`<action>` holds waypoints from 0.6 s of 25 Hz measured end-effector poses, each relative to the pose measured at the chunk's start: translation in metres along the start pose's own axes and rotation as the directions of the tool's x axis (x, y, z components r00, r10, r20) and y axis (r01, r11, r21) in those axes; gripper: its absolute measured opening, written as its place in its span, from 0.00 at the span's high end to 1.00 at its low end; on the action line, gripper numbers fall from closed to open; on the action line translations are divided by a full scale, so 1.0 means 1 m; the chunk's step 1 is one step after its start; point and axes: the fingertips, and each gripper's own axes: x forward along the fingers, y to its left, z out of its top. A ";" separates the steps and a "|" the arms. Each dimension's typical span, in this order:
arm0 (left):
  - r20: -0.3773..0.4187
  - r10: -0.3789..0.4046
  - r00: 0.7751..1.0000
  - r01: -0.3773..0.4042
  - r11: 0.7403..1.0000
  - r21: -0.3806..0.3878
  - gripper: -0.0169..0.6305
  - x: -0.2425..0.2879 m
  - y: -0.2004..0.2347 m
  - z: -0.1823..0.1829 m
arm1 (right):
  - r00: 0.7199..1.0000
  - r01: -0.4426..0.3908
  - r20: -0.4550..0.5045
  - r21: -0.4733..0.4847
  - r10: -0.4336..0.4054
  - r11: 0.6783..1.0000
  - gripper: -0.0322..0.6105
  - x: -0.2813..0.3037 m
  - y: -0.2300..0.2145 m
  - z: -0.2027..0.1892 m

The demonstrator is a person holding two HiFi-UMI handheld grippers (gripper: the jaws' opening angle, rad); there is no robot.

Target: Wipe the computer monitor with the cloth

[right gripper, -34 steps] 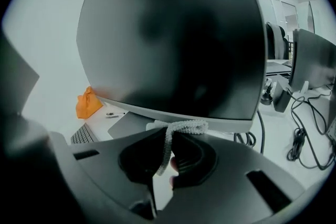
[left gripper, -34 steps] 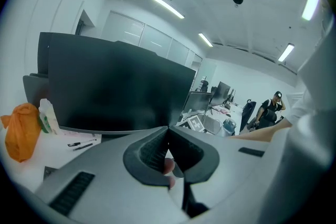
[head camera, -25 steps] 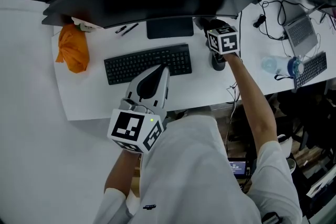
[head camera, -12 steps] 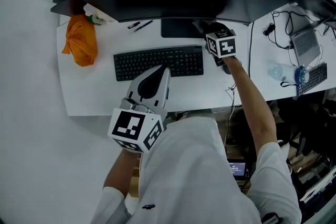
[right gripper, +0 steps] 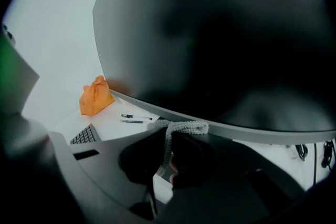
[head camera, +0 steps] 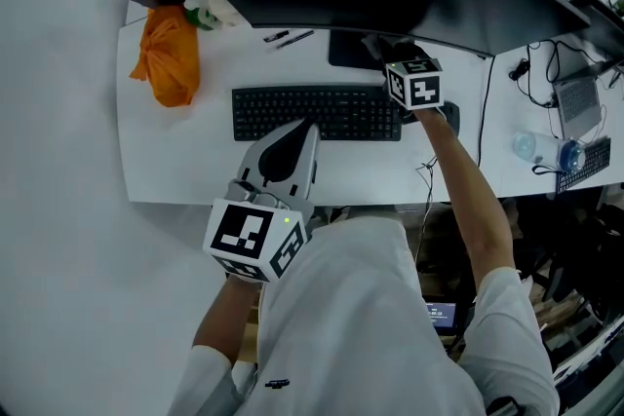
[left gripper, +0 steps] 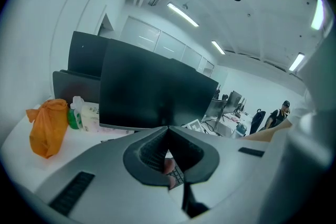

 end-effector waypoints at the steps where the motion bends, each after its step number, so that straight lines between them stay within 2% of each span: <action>1: 0.002 0.004 1.000 -0.004 1.000 -0.004 0.95 -0.003 0.004 0.000 | 1.000 -0.001 0.001 -0.003 0.001 1.000 0.91 0.003 0.004 0.001; 15: 0.036 0.085 0.996 -0.082 0.993 -0.081 0.95 -0.046 0.065 -0.006 | 0.999 -0.042 0.021 0.013 0.042 0.999 0.91 0.050 0.088 0.025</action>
